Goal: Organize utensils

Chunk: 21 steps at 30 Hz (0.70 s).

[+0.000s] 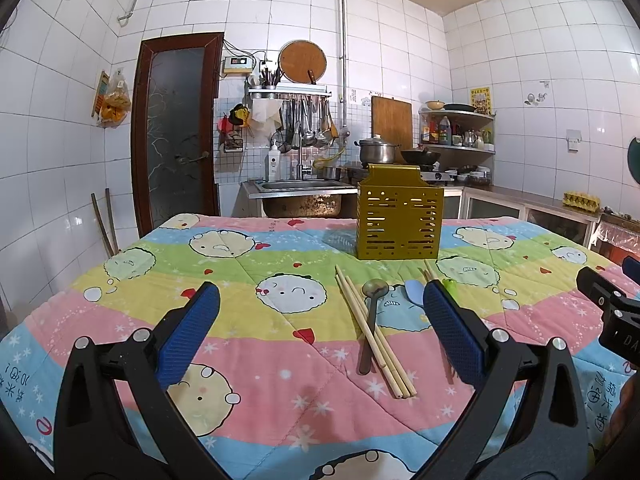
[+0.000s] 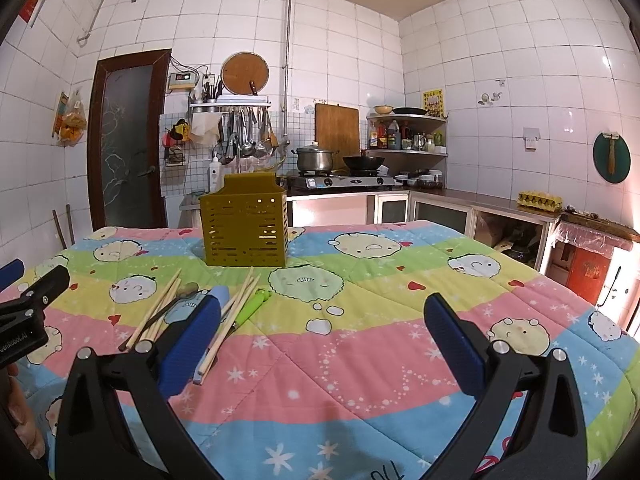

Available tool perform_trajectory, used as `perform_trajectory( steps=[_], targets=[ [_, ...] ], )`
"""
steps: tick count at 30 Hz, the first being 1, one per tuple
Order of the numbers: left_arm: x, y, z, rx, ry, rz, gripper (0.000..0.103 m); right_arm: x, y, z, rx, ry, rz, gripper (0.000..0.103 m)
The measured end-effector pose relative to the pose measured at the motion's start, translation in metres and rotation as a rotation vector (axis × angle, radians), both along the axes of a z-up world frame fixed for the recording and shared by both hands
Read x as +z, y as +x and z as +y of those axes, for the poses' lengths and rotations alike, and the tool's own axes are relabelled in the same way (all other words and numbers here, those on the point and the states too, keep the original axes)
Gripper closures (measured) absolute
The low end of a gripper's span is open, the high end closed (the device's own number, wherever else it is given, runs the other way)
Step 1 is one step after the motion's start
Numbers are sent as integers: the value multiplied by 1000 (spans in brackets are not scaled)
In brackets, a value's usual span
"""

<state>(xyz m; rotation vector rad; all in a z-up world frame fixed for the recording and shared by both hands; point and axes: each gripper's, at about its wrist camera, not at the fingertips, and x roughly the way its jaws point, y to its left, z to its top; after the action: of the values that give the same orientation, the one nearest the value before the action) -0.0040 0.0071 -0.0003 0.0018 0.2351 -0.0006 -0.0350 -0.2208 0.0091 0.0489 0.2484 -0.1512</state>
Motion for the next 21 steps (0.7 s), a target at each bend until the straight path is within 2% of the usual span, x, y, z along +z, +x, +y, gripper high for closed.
perform_trajectory(
  steps=[21],
  targets=[
    [-1,1,-2,-1,8,1,5,0,1,-2,0,4,5,4]
  ],
)
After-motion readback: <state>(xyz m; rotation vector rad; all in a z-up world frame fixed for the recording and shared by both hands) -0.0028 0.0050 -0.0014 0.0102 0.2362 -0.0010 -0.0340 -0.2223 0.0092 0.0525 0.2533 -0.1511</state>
